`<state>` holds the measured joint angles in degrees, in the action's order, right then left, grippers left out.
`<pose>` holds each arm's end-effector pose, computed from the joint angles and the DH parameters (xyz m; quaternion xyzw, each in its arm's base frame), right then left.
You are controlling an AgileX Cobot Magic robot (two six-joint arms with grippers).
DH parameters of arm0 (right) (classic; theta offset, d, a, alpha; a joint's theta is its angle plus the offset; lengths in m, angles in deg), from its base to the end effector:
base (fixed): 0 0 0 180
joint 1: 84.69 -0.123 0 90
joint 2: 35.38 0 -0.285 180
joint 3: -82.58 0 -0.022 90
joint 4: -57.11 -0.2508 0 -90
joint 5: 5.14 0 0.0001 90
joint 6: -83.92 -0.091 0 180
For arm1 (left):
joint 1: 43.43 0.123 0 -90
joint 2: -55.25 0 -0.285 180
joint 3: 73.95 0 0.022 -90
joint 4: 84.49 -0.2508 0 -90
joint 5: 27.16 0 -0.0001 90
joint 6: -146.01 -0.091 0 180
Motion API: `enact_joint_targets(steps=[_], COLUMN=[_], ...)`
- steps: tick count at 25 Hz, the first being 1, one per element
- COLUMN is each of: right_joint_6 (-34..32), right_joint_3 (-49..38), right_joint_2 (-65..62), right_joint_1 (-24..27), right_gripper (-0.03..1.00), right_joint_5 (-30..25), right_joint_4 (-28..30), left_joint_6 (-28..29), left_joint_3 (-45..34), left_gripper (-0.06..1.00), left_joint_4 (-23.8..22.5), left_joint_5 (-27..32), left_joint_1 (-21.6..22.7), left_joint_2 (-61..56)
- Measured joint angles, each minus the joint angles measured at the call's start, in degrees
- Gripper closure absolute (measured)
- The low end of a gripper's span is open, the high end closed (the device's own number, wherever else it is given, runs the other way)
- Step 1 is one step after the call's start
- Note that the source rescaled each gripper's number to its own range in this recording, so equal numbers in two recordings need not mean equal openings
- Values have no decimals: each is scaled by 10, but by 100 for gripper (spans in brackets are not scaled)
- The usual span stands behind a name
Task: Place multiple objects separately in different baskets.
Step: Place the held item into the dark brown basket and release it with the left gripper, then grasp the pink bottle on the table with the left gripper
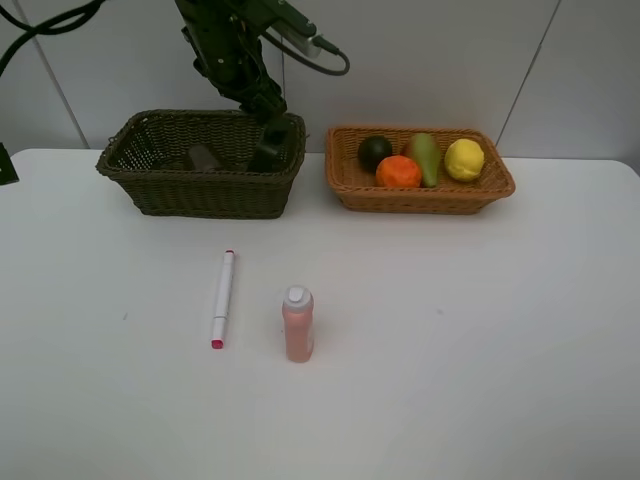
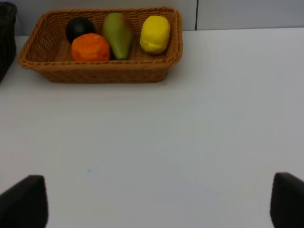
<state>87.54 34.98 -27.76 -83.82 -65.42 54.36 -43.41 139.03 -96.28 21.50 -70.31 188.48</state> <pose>-0.0069 0.0039 0.2827 -0.0213 0.8452 0.0031 0.5340 0.4461 -0.2105 0.2311 0.3410 0.8967 0.0509 0.2775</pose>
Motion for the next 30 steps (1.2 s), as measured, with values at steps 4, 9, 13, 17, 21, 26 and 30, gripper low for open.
enact_joint_targets(steps=[4,9,13,17,21,26,30], right_joint_6=[0,0,0,0,0,0,0], right_joint_3=[0,0,0,0,0,0,0], right_joint_2=[0,0,0,0,0,0,0], right_joint_1=[0,0,0,0,0,0,0], right_gripper=[-1,-1,-1,-1,-1,-1,-1], right_joint_5=[0,0,0,0,0,0,0], right_joint_4=[0,0,0,0,0,0,0], left_joint_6=[-5,0,55,146,240,281,304], left_joint_3=[0,0,0,0,0,0,0], left_gripper=[10,10,10,10,10,10,10], left_joint_4=[7,24,34,37,38,54,67], left_joint_5=[15,52,98,157,207,211,211], left_joint_1=[-1,-20,-50,-89,-125,-171,-205], left_joint_2=[-32,-80,-113,-135,-144,-144,-144])
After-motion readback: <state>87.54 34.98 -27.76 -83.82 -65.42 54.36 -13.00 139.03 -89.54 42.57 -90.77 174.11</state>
